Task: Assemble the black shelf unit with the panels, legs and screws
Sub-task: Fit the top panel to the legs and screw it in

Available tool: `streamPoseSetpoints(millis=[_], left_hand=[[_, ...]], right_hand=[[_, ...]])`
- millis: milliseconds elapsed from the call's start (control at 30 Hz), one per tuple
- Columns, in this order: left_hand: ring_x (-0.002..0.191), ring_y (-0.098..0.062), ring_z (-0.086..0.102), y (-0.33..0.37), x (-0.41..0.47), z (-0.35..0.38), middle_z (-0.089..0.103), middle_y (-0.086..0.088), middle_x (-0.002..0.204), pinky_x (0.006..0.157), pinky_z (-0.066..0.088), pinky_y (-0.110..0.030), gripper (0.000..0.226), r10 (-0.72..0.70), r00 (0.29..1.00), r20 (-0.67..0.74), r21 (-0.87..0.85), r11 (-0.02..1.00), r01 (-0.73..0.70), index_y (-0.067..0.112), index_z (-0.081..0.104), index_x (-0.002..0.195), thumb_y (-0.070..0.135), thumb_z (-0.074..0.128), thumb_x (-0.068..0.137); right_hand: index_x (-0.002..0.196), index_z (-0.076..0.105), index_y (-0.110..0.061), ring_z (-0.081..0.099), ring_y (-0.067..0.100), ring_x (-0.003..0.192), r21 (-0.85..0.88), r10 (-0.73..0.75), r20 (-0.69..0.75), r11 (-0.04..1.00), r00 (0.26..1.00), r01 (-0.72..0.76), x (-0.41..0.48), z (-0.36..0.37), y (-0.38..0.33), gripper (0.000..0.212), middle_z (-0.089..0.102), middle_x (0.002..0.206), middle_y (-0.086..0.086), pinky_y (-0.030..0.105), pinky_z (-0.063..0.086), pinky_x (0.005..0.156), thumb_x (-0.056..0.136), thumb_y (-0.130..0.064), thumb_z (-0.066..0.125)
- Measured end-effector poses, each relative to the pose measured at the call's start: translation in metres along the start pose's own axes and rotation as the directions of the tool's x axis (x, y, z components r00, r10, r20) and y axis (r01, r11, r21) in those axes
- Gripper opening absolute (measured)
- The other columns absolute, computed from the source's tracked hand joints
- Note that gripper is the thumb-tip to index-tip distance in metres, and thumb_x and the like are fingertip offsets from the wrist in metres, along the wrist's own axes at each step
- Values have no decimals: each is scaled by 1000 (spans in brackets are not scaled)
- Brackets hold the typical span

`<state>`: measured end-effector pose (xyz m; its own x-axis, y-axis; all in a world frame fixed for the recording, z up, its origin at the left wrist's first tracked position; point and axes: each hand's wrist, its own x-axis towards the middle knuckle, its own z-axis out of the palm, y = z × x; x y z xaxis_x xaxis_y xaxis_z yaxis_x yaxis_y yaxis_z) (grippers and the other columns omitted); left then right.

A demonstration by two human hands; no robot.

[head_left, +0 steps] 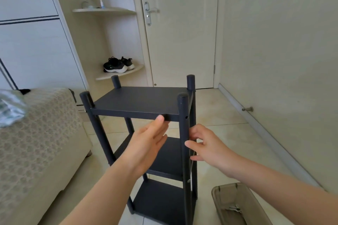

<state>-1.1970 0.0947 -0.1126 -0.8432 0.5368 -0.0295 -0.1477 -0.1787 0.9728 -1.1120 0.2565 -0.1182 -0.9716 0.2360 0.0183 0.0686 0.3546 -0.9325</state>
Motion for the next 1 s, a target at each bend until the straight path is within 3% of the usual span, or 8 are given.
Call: streamPoseSetpoints(millis=[200, 333, 400, 500, 567, 633, 767, 1000], left_hand=[[115, -26, 67, -7, 3, 20, 71, -17, 119, 111, 42, -43, 19, 10, 995, 95, -161, 987, 5, 2, 63, 87, 21, 62, 91], [115, -27, 68, -9, 9, 26, 70, -17, 121, 105, 47, -40, 56, 18, 998, 60, -189, 982, -7, -17, 50, 124, 27, 62, 91], [116, -28, 66, -10, 11, 27, 68, -19, 124, 105, 48, -41, 57, 27, 999, 41, -179, 984, -19, -13, 52, 125, 30, 63, 89], [118, -31, 65, -11, 13, 27, 65, -22, 126, 107, 47, -44, 35, 35, 999, 40, -167, 985, -28, 2, 57, 105, 32, 65, 87], [119, -31, 64, -13, 13, 28, 65, -22, 126, 105, 49, -43, 34, 42, 997, 57, -174, 984, -31, 5, 55, 108, 31, 64, 89], [117, -30, 65, -12, 14, 28, 67, -20, 124, 99, 52, -40, 35, 42, 998, 54, -172, 985, -33, 5, 56, 108, 33, 64, 87], [111, -27, 68, -12, 14, 32, 73, -10, 111, 83, 58, -31, 26, 33, 999, 37, -190, 981, -26, 10, 56, 80, 34, 65, 85], [115, -27, 67, -12, 14, 25, 72, -12, 115, 88, 57, -35, 26, 56, 995, 85, -215, 976, -37, 6, 56, 101, 30, 61, 90]], right_hand=[[111, 59, -21, 62, 9, 107, -9, 29, 72, 1000, 997, -29, 3, -11, 2, 18, 64, 111, -9, 32, 57, 90, 94, -18, 62], [109, 59, -21, 65, 10, 103, -29, 16, 69, 999, 997, -14, 5, -13, 3, 16, 66, 107, -7, 31, 57, 90, 93, -19, 63], [107, 60, -20, 65, 9, 101, -41, 11, 64, 999, 998, -8, 5, -13, 3, 14, 66, 105, -9, 30, 58, 87, 94, -20, 63], [104, 60, -21, 65, 9, 100, -61, -3, 56, 998, 998, 6, 4, -14, 6, 11, 67, 104, -11, 30, 58, 86, 94, -22, 62], [104, 59, -22, 64, 8, 100, -90, -11, 51, 996, 999, 16, 3, -14, 6, 10, 67, 104, -11, 30, 57, 87, 94, -23, 62], [106, 57, -23, 63, 8, 102, -137, -20, 53, 990, 998, 27, 3, -14, 4, 11, 66, 108, -10, 32, 55, 91, 95, -24, 60], [110, 54, -22, 60, 9, 111, -204, -33, 70, 978, 997, 46, 2, -14, 2, 15, 64, 118, -8, 37, 50, 101, 97, -25, 58], [113, 51, -22, 61, 13, 110, -247, -30, 103, 967, 994, 55, 4, -12, -3, 17, 62, 122, -5, 36, 51, 99, 98, -25, 56]])
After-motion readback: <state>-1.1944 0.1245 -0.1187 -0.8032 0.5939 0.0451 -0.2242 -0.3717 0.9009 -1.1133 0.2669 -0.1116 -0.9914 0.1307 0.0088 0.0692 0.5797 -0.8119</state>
